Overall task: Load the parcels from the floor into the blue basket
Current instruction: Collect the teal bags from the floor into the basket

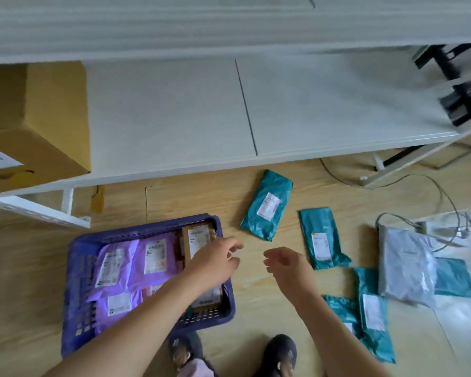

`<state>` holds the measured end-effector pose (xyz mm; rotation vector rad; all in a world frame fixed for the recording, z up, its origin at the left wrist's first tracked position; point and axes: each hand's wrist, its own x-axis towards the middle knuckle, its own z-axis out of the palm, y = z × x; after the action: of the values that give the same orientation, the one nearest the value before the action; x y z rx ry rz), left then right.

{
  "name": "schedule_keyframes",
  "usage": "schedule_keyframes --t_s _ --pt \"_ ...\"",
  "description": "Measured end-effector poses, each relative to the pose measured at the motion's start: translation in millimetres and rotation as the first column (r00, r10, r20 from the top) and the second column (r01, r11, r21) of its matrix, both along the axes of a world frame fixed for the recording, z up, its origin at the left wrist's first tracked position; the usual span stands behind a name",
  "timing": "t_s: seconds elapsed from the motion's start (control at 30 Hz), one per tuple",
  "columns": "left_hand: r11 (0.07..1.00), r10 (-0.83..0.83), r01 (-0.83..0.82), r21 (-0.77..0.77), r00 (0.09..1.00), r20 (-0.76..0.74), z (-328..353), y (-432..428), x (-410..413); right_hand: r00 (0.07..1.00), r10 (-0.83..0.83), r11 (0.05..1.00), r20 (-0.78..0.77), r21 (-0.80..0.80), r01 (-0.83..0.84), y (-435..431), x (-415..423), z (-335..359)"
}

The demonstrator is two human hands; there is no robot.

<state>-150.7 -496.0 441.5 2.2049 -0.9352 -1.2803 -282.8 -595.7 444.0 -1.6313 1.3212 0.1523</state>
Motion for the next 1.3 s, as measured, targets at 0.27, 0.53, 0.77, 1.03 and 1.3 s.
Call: schedule_keyframes --t_s 0.27,0.53,0.77,1.03,1.3 --pt "0.986 -0.166 0.166 -0.002 0.985 0.043 16 -61 -115 0.983 -0.184 0.983 -0.022 0.006 0.184 -36 -135 15" --pt "0.960 -0.279 0.278 0.017 0.959 0.052 15 -118 -274 0.946 -0.322 0.947 -0.029 -0.003 0.322 -82 -313 20" --pt "0.947 -0.321 0.322 -0.002 0.945 0.060 40 -164 -392 0.889 -0.457 0.889 0.011 0.012 0.457 -128 -448 48" --pt "0.920 -0.393 0.390 0.045 0.915 0.089 27 -189 -462 0.864 -0.502 0.863 -0.035 0.045 0.503 -151 -527 32" --pt "0.924 -0.363 0.360 0.133 0.932 0.000 -11 -207 -479 0.866 -0.483 0.868 -0.132 0.058 0.493 -173 -554 5"
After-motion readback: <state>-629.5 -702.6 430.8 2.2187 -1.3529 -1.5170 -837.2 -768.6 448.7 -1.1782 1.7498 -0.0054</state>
